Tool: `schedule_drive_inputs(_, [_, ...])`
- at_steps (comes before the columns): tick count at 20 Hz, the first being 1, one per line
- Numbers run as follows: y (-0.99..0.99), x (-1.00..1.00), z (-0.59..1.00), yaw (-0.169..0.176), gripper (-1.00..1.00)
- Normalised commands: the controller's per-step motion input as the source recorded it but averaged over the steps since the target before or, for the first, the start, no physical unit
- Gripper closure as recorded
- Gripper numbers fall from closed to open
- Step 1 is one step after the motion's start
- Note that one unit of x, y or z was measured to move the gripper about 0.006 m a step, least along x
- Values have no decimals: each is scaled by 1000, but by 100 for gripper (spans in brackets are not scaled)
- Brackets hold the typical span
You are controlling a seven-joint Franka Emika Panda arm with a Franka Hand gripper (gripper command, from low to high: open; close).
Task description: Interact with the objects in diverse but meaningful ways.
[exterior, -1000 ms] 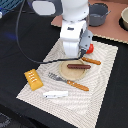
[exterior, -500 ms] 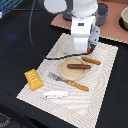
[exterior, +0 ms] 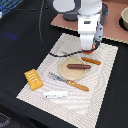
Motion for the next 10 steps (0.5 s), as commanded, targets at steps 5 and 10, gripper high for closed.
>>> schedule_drive_inputs(5, [-82,299,-5,0,-100])
schedule_drive_inputs(10, [79,439,-29,0,-100])
